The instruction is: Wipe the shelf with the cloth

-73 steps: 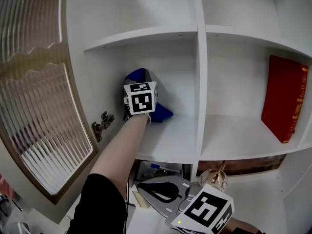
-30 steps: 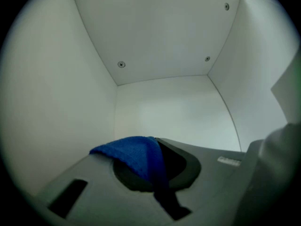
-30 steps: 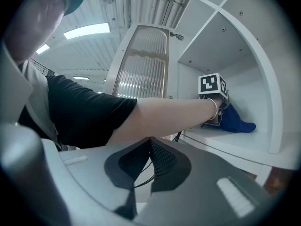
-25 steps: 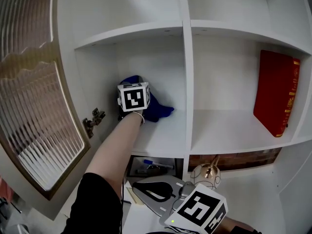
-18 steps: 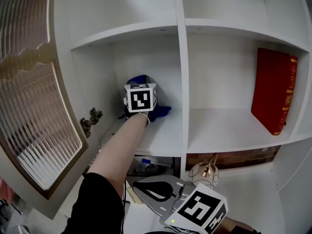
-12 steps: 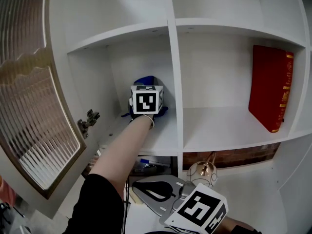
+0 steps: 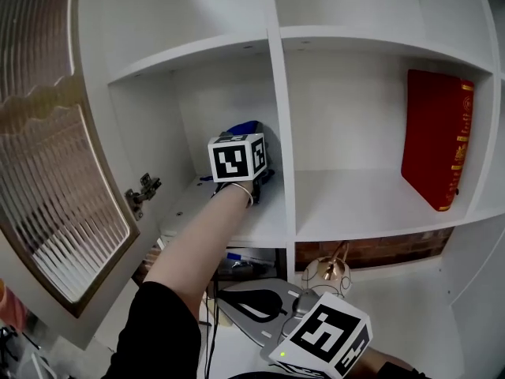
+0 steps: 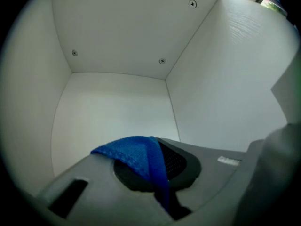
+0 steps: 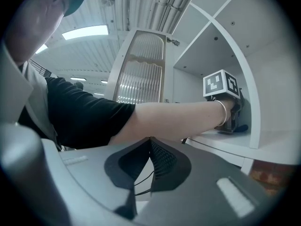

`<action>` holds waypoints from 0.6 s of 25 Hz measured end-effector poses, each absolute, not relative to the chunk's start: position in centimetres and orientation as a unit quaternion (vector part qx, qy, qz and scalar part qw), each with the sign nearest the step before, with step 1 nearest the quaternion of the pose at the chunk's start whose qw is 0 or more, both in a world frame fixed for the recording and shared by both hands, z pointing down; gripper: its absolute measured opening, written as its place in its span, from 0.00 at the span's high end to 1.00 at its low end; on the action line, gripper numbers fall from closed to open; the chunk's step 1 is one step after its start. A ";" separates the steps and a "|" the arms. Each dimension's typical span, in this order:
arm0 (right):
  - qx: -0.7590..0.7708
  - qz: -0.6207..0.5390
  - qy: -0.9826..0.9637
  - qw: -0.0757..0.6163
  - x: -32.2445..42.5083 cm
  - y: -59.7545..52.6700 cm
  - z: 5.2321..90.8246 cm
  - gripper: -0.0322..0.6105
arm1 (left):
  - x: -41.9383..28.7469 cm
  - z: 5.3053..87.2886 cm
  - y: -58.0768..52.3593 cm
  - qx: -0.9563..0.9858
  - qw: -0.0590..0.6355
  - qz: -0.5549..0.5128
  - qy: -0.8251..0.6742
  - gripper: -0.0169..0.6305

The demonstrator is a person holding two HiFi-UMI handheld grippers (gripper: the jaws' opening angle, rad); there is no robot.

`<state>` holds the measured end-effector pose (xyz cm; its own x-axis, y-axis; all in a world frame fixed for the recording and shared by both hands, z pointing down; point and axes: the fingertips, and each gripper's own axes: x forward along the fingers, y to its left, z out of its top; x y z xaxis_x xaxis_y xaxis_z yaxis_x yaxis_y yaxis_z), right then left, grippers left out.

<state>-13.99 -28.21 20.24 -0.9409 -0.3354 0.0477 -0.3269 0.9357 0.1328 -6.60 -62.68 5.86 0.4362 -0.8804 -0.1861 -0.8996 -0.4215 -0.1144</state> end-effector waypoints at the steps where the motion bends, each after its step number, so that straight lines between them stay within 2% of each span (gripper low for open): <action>1: 0.165 -0.065 -0.984 0.036 -14.3 -28.1 20.2 0.95 | -7.6 5.7 -62.6 -0.835 0.105 0.047 0.537 0.97; 5: 0.150 -0.048 -0.987 0.037 -15.7 -27.5 20.3 0.95 | -13.0 4.9 -62.3 -0.801 0.113 0.051 0.585 0.96; 8: 0.132 -0.046 -0.989 0.042 -17.0 -26.9 20.4 0.95 | -16.2 5.3 -62.1 -0.786 0.093 0.057 0.608 0.97; 15: 0.125 -0.070 -0.987 0.071 -18.6 -26.3 21.0 0.94 | -18.7 6.5 -62.4 -0.779 0.057 0.044 0.623 0.97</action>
